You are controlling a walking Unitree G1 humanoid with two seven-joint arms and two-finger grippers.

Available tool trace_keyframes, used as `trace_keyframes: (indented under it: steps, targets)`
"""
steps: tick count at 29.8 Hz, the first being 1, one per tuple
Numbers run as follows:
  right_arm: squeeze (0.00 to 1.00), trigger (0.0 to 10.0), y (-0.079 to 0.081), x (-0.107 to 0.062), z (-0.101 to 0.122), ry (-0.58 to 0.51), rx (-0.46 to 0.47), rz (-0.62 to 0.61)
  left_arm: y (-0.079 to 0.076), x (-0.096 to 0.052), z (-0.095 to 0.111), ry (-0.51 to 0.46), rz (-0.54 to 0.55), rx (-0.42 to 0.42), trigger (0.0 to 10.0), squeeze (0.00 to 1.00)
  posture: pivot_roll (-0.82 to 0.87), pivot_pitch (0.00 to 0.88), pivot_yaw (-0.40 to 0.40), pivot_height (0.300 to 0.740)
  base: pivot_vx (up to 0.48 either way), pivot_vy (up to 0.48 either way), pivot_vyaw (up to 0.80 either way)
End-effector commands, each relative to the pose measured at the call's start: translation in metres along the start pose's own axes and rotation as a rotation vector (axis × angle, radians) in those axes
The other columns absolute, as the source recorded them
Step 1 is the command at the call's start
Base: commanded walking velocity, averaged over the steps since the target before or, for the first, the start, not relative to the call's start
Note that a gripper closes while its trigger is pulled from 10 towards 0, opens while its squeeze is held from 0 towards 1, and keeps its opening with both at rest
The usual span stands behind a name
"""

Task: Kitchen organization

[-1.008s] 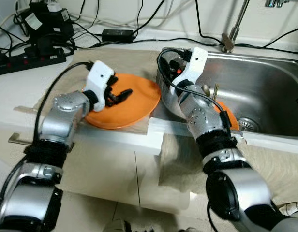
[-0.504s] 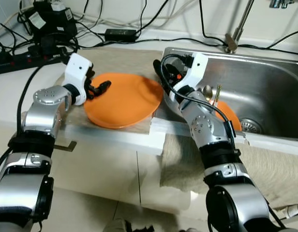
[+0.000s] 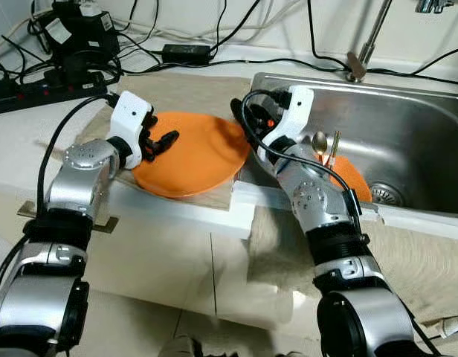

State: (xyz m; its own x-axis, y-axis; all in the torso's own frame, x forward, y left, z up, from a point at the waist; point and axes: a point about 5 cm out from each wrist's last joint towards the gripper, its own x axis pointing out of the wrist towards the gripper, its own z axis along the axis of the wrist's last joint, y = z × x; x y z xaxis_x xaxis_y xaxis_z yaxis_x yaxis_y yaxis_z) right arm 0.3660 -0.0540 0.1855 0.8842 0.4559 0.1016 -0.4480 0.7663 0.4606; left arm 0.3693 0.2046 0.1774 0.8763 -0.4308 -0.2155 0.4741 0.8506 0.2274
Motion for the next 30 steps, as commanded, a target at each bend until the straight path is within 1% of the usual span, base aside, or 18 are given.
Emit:
trace_keyframes:
  steps: [1,4,6,7,8,9,10,11,13,14,15,20,21,23,26,29,30]
  targets:
    - [0.0,10.0,0.007,0.0,-0.002,0.003,-0.001,0.013,0.0,-0.001,-0.001,0.002,0.009,0.004,10.0,1.0,0.08,0.028,0.011,0.74,0.0,0.0,0.0]
    - [0.0,10.0,0.005,-0.001,-0.004,0.013,-0.008,-0.001,0.002,-0.001,-0.004,0.009,0.017,-0.001,10.0,1.0,0.08,0.027,0.011,0.74,0.0,0.0,0.0]
    - [0.0,10.0,0.003,-0.001,-0.008,0.026,-0.04,-0.015,0.002,-0.001,-0.006,0.016,0.021,0.0,10.0,1.0,0.08,0.027,0.011,0.74,0.0,0.0,0.0]
    - [0.0,10.0,0.003,-0.001,-0.008,0.026,-0.04,-0.015,0.002,-0.001,-0.006,0.016,0.021,0.0,10.0,1.0,0.08,0.027,0.011,0.74,0.0,0.0,0.0]
    - [0.0,10.0,0.004,-0.002,-0.01,0.033,-0.076,-0.018,0.003,-0.001,-0.008,0.025,0.033,0.006,10.0,1.0,0.08,0.027,0.01,0.74,0.0,0.0,0.0]
    - [0.0,10.0,0.004,-0.002,-0.01,0.033,-0.076,-0.018,0.003,-0.001,-0.008,0.025,0.033,0.006,10.0,1.0,0.08,0.027,0.01,0.74,0.0,0.0,0.0]
    - [0.0,10.0,0.004,-0.003,-0.011,0.035,-0.135,-0.024,0.004,-0.001,-0.009,0.028,0.038,0.007,10.0,0.91,0.08,0.027,0.01,0.74,0.0,0.0,0.0]
    - [0.0,10.0,0.005,-0.003,-0.013,0.038,-0.153,-0.02,0.005,-0.001,-0.009,0.027,0.044,0.005,10.0,0.22,0.08,0.028,0.01,0.74,0.0,0.0,0.0]
    - [0.0,10.0,0.006,-0.004,-0.015,0.042,-0.197,-0.018,0.006,-0.002,-0.009,0.026,0.051,0.0,10.0,0.0,0.08,0.027,0.01,0.74,0.0,0.0,0.0]
    - [0.0,10.0,0.006,-0.005,-0.017,0.047,-0.202,-0.016,0.006,-0.002,-0.009,0.026,0.052,-0.001,10.0,0.0,0.08,0.027,0.01,0.74,0.0,0.0,0.0]
    - [0.0,10.0,0.007,-0.005,-0.019,0.055,-0.184,-0.013,0.007,-0.003,-0.009,0.025,0.053,-0.003,10.0,0.0,0.08,0.028,0.01,0.74,0.0,0.0,0.0]
    - [0.0,10.0,0.007,-0.005,-0.02,0.058,-0.175,-0.014,0.008,-0.005,-0.011,0.03,0.049,0.002,10.0,0.0,0.08,0.028,0.01,0.74,0.0,0.0,0.0]
    - [0.0,10.0,0.007,-0.006,-0.021,0.058,-0.173,-0.014,0.008,-0.005,-0.012,0.031,0.043,0.0,0.0,0.0,0.08,0.026,0.011,0.74,0.0,0.0,0.0]
    - [0.0,10.0,0.008,-0.006,-0.021,0.058,-0.166,-0.012,0.006,-0.007,-0.013,0.034,0.003,0.01,0.0,0.0,0.08,0.026,0.011,0.74,0.0,0.0,0.0]
    - [0.0,10.0,0.007,-0.006,-0.021,0.056,-0.166,-0.015,0.007,-0.008,-0.013,0.038,0.005,0.02,0.0,0.0,0.08,0.021,0.011,0.74,0.0,0.0,0.0]
    - [0.0,10.0,0.007,-0.005,-0.014,0.031,-0.171,-0.019,0.012,-0.011,-0.013,0.038,0.038,0.037,0.0,0.0,0.08,0.017,0.011,0.74,0.0,0.0,0.0]
    - [0.0,10.0,0.007,-0.006,-0.011,0.021,-0.188,-0.021,0.013,-0.012,-0.013,0.037,0.042,0.036,0.0,0.0,0.08,0.016,0.011,0.74,0.0,0.0,0.0]
